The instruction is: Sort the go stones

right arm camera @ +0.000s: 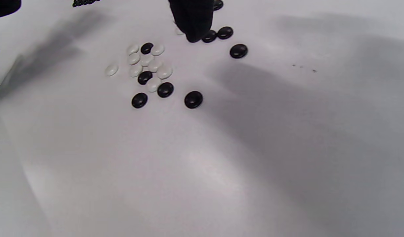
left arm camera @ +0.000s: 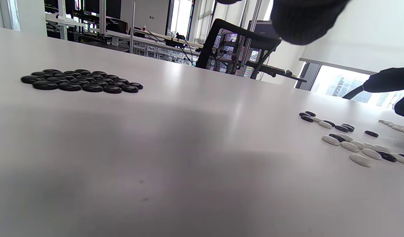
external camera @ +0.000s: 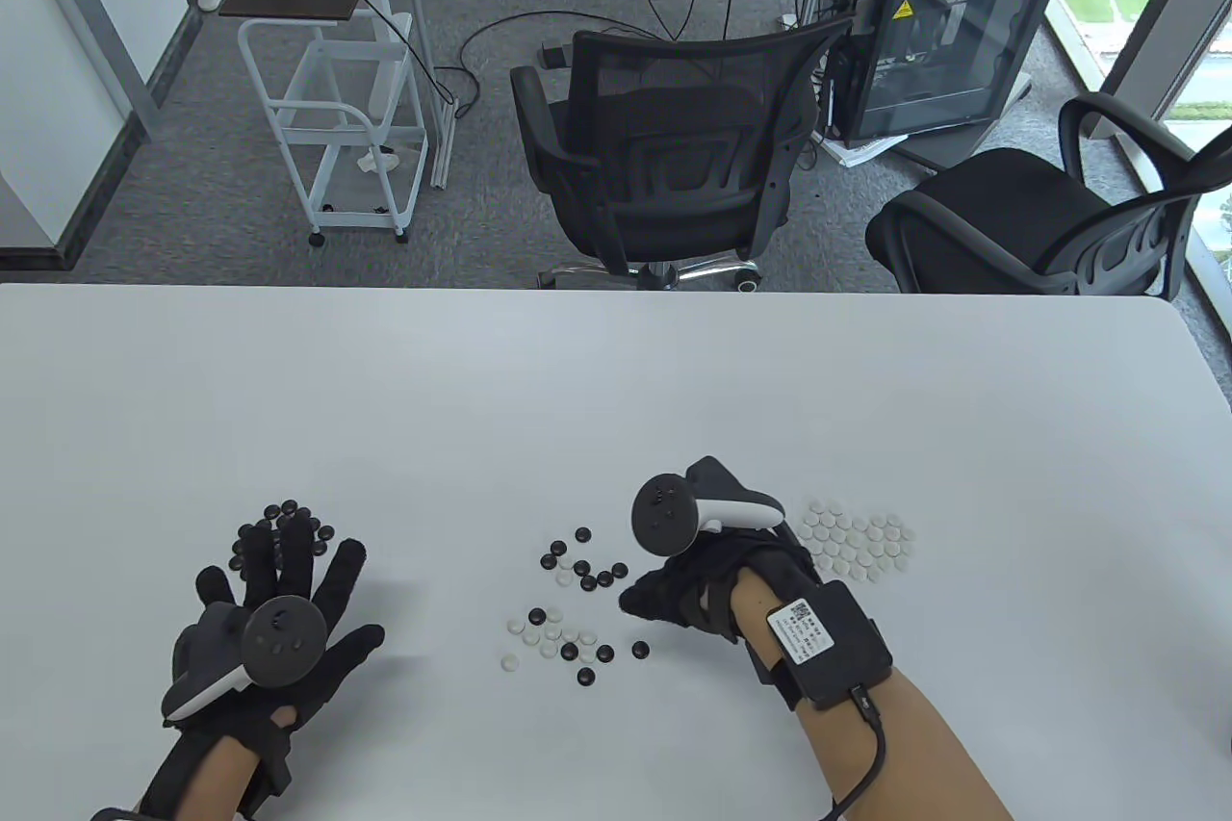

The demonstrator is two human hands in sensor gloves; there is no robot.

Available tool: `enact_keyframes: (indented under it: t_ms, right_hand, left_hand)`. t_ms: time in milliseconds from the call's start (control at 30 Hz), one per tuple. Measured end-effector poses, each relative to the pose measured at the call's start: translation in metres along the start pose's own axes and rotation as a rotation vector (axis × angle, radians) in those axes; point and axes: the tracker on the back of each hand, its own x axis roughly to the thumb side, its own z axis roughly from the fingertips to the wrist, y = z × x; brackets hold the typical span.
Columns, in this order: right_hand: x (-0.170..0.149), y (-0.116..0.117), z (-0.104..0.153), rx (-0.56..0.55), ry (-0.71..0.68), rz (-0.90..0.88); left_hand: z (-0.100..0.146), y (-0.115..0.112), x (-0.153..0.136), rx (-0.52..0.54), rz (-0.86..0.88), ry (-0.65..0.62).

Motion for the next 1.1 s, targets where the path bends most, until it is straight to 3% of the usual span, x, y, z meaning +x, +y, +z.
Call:
enact_keyframes:
  t_ms: [200, 600, 800, 1100]
  right_hand:
    - [0.030, 0.011, -0.025, 0.064, -0.071, 0.069]
    - [0.024, 0.029, -0.045, 0.119, -0.058, 0.036]
    - [-0.019, 0.020, -0.028, 0.086, 0.059, -0.047]
    - [-0.098, 0.023, 0.027, 0.045, 0.297, -0.172]
  left_hand:
    - [0.001, 0.001, -0.001, 0.004, 0.011, -0.001]
    - [0.002, 0.001, -0.003, 0.010, 0.011, -0.003]
    - [0.003, 0.002, -0.002, 0.012, 0.009, -0.005]
    - [0.003, 0.002, -0.002, 0.006, 0.009, -0.004]
